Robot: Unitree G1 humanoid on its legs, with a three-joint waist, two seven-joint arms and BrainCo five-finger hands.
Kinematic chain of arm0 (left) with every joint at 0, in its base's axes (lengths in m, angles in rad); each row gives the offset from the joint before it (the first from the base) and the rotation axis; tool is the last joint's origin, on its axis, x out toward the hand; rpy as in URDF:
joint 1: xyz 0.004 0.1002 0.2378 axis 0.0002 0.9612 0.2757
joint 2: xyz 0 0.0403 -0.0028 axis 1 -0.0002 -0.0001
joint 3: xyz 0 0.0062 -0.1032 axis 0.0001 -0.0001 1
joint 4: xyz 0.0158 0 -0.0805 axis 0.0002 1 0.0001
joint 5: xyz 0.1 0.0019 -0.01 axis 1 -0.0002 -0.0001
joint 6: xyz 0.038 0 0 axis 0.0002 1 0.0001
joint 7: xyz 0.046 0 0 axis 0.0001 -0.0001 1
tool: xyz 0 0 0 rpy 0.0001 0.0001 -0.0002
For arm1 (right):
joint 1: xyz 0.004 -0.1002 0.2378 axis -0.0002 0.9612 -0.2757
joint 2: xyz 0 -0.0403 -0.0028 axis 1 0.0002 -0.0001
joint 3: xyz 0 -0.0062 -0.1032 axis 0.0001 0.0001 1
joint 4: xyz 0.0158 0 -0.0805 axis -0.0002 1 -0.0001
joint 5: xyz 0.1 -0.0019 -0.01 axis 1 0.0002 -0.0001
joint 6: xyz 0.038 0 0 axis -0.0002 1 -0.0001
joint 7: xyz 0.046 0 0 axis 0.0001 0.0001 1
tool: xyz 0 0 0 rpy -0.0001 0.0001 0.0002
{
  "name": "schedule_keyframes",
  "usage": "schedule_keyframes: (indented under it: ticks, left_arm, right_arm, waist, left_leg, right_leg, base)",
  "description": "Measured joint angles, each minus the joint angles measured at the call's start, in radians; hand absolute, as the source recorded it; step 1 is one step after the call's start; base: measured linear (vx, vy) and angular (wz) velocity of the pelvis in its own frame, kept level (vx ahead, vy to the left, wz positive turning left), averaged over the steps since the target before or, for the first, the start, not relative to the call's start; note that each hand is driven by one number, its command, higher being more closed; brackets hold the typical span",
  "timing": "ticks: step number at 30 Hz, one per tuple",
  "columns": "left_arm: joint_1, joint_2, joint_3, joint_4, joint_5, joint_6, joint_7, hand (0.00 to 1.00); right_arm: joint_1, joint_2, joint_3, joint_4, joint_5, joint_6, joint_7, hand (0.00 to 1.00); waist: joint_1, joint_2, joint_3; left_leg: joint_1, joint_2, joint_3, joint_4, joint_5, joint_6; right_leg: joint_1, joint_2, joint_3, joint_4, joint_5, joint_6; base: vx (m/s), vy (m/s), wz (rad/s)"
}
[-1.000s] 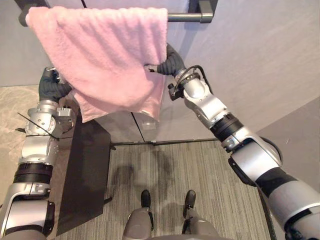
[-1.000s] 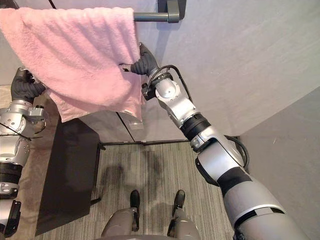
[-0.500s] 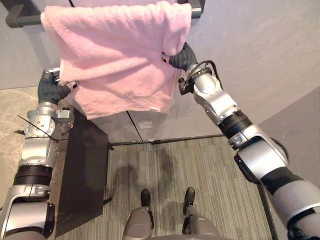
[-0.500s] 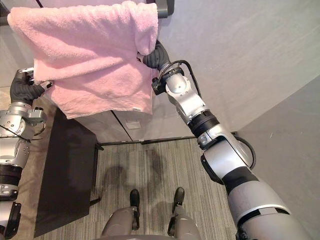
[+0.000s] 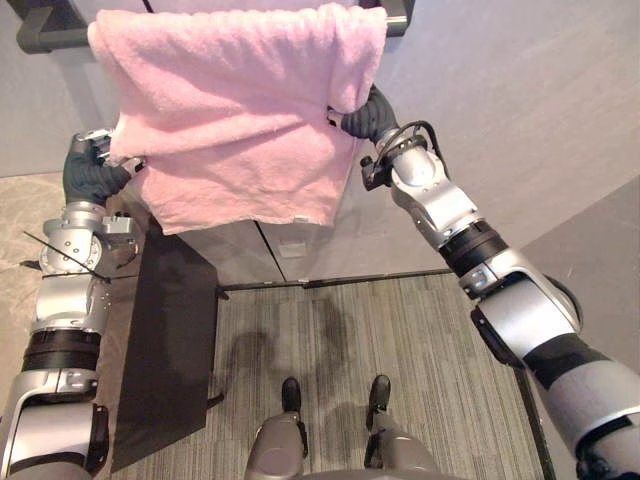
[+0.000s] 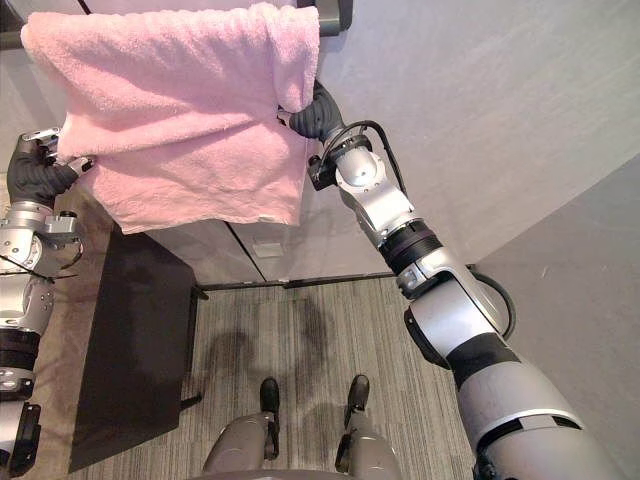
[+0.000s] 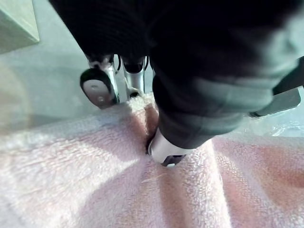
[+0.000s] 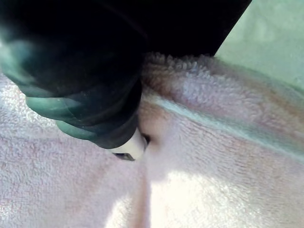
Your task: Organize washtable
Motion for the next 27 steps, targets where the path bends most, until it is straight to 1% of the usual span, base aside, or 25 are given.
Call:
schedule_keyframes:
  ticks: [6,8,10,12,16,27]
  left_arm:
    - [-0.030,0.000,0.001,0.050,0.002,-0.002,0.002,1.00]
    - [-0.038,0.000,0.001,0.082,0.002,-0.001,0.002,1.00]
    - [-0.047,0.000,0.002,0.101,0.002,-0.002,0.003,1.00]
    - [-0.050,0.001,0.008,0.116,0.002,-0.002,0.005,1.00]
    - [-0.049,0.001,0.030,0.136,0.001,-0.002,0.005,1.00]
    - [-0.029,0.001,0.030,0.149,0.020,-0.001,0.002,1.00]
  right_arm:
    - [0.000,0.011,0.023,0.000,0.001,-0.004,-0.003,1.00]
    - [-0.001,0.015,0.034,0.000,0.000,-0.008,-0.003,1.00]
    - [-0.001,0.021,0.040,0.000,0.000,-0.013,-0.003,1.00]
    - [-0.001,0.027,0.053,0.000,0.000,-0.014,-0.003,1.00]
    - [-0.002,0.043,0.071,0.002,0.000,-0.022,-0.004,1.00]
    - [-0.002,0.054,0.078,0.034,-0.003,-0.022,-0.003,1.00]
  waist:
    - [0.005,0.000,0.000]
    - [0.011,0.000,0.000]
    - [0.028,0.000,0.000]
    - [0.032,0.000,0.000]
    - [0.035,0.000,0.000]
    - [0.035,0.000,0.000]
  left_leg:
    - [-0.003,0.000,-0.016,0.000,0.002,-0.002]
    - [-0.003,0.000,-0.021,0.000,0.002,-0.002]
    - [-0.003,0.000,-0.022,0.001,0.002,-0.003]
    - [-0.003,0.000,-0.028,0.001,0.003,-0.003]
    - [-0.003,0.000,-0.031,0.001,0.003,-0.004]
    - [0.010,0.000,-0.040,-0.007,0.011,-0.005]
  right_leg:
    - [0.006,0.000,-0.016,0.000,0.000,0.000]
    - [0.008,0.001,-0.019,0.000,0.000,0.000]
    - [0.008,0.001,-0.020,0.000,0.000,0.000]
    - [0.012,0.001,-0.023,0.000,0.000,0.000]
    - [0.013,0.001,-0.023,0.000,0.000,0.000]
    - [0.029,0.002,-0.030,0.000,-0.001,-0.001]
  base:
    - [0.00,0.003,0.08]
    - [0.03,0.017,0.05]
    - [0.00,0.000,0.00]
    - [0.02,0.015,0.06]
    - [0.00,0.004,0.02]
    - [0.00,0.004,0.01]
